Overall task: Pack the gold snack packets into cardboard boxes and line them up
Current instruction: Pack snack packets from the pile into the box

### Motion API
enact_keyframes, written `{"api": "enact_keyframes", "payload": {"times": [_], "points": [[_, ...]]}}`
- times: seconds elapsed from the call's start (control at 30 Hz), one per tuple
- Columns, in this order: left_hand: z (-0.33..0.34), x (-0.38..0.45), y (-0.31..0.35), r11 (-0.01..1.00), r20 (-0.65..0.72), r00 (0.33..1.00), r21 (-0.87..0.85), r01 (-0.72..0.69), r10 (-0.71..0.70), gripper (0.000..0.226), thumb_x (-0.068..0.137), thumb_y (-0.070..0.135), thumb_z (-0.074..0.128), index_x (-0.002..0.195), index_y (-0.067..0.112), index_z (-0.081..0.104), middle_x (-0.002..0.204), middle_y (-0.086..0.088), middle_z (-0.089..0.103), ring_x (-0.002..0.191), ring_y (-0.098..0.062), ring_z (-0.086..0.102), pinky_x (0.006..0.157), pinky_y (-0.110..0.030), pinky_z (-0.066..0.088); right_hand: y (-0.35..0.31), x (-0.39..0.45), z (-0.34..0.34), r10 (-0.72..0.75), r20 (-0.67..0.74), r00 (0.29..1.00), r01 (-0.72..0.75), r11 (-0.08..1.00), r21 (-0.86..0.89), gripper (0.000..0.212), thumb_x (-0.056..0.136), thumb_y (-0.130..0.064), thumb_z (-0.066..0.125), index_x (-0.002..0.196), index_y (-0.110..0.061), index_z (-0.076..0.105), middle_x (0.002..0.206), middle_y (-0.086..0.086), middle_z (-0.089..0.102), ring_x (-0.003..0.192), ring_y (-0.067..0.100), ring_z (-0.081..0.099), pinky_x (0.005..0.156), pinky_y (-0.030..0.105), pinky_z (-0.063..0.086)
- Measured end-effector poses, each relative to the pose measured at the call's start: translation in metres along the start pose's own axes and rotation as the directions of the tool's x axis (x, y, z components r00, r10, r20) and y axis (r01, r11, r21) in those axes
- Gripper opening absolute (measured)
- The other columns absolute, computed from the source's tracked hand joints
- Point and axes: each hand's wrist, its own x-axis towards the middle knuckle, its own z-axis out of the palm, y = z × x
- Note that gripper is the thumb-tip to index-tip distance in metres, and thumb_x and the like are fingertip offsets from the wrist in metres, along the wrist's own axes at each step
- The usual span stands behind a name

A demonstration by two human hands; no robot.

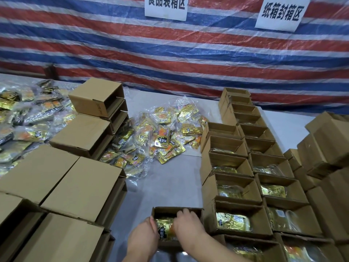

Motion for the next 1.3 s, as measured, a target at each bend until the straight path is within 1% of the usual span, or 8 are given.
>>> {"api": "enact_keyframes", "payload": {"times": [0.23,0.4,0.7,0.83,0.93,1.03,1.17,1.3], "points": [[-0.004,0.0,0.0,0.999,0.031,0.999,-0.028,-0.033,0.034,0.041,0.104,0.036,0.017,0.1,0.025,0.056,0.104,-0.001,0.07,0.097,-0.019,0.065,0.077,-0.027,0.045,0.011,0.025,0.0,-0.005,0.41,0.912,-0.063,0.986,0.153,0.042,0.092,-0.007,0.058,0.133,-0.001,0.054,0.134,0.02,0.054,0.12,0.037,0.055,0.096,0.045,0.047],[-0.007,0.008,0.004,0.999,0.082,0.996,0.003,-0.04,0.039,0.041,0.106,0.035,0.02,0.112,0.021,0.058,0.113,-0.002,0.069,0.105,-0.019,0.064,0.083,-0.026,0.045,0.018,0.029,0.011,0.074,0.445,0.892,-0.286,0.855,0.432,0.044,0.093,-0.023,0.049,0.133,-0.006,0.054,0.137,0.016,0.052,0.122,0.029,0.052,0.099,0.036,0.043],[-0.005,0.014,0.006,0.991,0.176,0.981,-0.116,-0.061,0.081,0.031,0.102,0.046,0.031,0.116,0.025,0.049,0.117,-0.005,0.066,0.11,-0.022,0.062,0.086,-0.028,0.047,0.017,0.016,0.003,0.242,0.089,0.966,-0.243,0.738,0.63,0.03,0.096,-0.027,0.053,0.114,-0.007,0.067,0.115,0.012,0.068,0.107,0.03,0.065,0.092,0.036,0.053],[-0.003,0.019,0.008,0.991,0.199,0.975,-0.106,-0.08,0.1,0.029,0.1,0.047,0.038,0.116,0.029,0.054,0.126,-0.003,0.064,0.117,-0.019,0.059,0.088,-0.024,0.046,0.017,0.019,0.007,0.147,0.227,0.963,-0.264,0.693,0.671,0.053,0.096,-0.044,0.048,0.141,-0.017,0.051,0.149,0.007,0.046,0.14,0.028,0.038,0.117,0.04,0.028],[0.002,0.024,0.004,0.989,0.245,0.962,-0.115,-0.096,0.122,0.039,0.103,0.041,0.032,0.134,0.023,0.047,0.136,-0.007,0.057,0.124,-0.022,0.055,0.096,-0.026,0.044,0.018,0.017,0.009,0.128,0.267,0.955,-0.272,0.732,0.625,0.059,0.098,-0.05,0.039,0.141,-0.011,0.05,0.151,0.01,0.044,0.14,0.029,0.036,0.117,0.043,0.024],[0.003,0.027,0.002,0.981,0.271,0.953,-0.17,-0.088,0.133,0.039,0.103,0.03,0.033,0.138,0.018,0.043,0.136,-0.013,0.056,0.122,-0.027,0.056,0.099,-0.033,0.045,0.013,-0.001,0.01,0.222,0.034,0.974,-0.2,0.79,0.58,0.042,0.097,-0.038,0.042,0.12,-0.008,0.06,0.128,0.016,0.058,0.123,0.037,0.049,0.108,0.044,0.037],[0.005,0.028,-0.002,0.978,0.268,0.952,-0.188,-0.096,0.145,0.038,0.103,0.028,0.029,0.131,0.015,0.051,0.125,-0.016,0.063,0.113,-0.032,0.061,0.092,-0.037,0.05,0.01,-0.022,0.026,0.388,-0.348,0.853,-0.14,0.814,0.564,0.029,0.093,-0.017,0.052,0.122,-0.012,0.055,0.13,0.009,0.048,0.124,0.027,0.043,0.111,0.043,0.036],[-0.003,0.025,0.007,0.975,0.28,0.952,-0.211,-0.063,0.122,0.034,0.101,0.021,0.031,0.105,0.01,0.063,0.098,-0.018,0.071,0.091,-0.036,0.067,0.079,-0.044,0.057,0.008,-0.027,0.028,0.571,-0.364,0.736,-0.224,0.713,0.665,0.056,0.092,-0.01,0.057,0.144,-0.013,0.035,0.151,0.009,0.031,0.14,0.025,0.032,0.119,0.035,0.027]]}}
